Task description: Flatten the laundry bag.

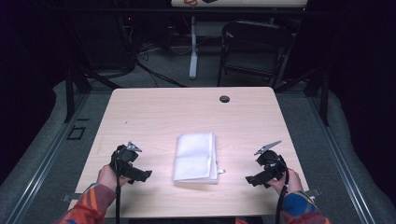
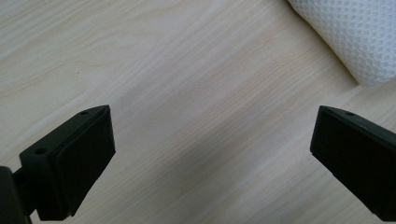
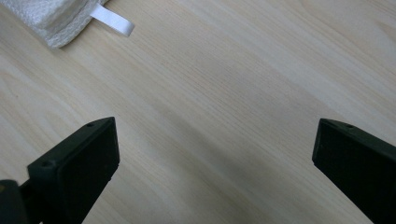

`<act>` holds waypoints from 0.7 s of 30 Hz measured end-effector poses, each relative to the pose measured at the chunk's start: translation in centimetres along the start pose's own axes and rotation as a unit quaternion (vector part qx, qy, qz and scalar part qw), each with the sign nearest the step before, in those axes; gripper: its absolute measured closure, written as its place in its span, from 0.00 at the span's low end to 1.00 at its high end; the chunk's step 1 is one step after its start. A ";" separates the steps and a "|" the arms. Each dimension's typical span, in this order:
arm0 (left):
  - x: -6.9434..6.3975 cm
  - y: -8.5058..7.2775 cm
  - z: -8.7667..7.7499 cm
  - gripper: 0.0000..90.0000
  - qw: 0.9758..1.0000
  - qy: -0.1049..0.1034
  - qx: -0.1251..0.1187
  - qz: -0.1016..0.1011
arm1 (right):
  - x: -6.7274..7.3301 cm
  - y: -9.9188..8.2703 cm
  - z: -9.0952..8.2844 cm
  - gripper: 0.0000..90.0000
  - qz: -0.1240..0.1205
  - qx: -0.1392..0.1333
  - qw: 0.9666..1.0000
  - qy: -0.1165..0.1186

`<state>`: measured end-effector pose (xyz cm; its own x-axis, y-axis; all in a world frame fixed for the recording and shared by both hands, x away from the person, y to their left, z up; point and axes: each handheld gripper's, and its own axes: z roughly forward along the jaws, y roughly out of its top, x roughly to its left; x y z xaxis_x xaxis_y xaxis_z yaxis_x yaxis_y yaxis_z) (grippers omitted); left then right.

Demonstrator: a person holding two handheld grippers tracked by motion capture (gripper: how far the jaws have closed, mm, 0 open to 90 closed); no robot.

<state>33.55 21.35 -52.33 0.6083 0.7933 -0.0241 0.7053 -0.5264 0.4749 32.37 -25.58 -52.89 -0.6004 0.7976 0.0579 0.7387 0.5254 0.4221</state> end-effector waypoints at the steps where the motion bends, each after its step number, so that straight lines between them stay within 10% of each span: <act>1: 0.0 0.0 0.0 0.00 1.000 0.000 -0.002 -0.002 | 0.0 0.1 0.1 0.01 -0.002 0.000 1.000 0.003; 21: -1.9 1.8 -0.4 0.00 0.998 -0.035 -0.037 0.037 | 1.0 0.4 0.3 0.02 -0.004 -0.023 1.000 0.012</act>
<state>33.51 18.99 -51.12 0.6835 0.7285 -0.0456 0.6298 -0.5570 0.5413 32.17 -24.52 -52.90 -0.6140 0.7856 0.0763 0.7195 0.5174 0.4633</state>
